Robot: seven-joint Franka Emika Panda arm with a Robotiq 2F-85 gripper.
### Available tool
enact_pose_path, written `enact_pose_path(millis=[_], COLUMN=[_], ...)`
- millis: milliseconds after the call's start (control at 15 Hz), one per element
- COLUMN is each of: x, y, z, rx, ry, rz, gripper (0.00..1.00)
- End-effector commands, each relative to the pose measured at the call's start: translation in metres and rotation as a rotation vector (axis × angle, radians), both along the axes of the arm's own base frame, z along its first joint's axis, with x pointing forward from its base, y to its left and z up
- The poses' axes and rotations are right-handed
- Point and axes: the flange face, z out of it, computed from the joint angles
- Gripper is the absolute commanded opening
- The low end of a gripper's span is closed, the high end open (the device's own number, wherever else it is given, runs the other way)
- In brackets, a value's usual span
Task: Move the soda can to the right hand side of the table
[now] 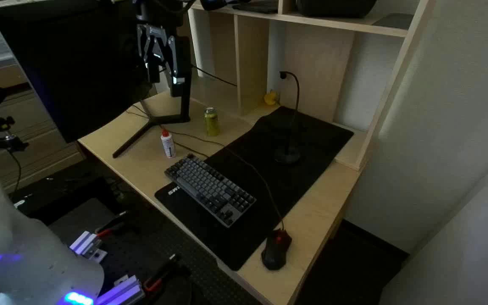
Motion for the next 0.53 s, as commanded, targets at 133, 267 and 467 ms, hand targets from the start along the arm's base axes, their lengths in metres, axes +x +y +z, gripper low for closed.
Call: enact_pose_path(millis=[133, 267, 467], x=[0.0, 0.0, 0.047], y=[0.0, 0.0, 0.07], z=[0.001, 0.001, -0.025], rx=[0.0, 0.0, -0.016], ry=[0.001, 0.001, 0.047], rz=[0.0, 0.0, 0.177], gripper=[1.0, 1.0, 1.0])
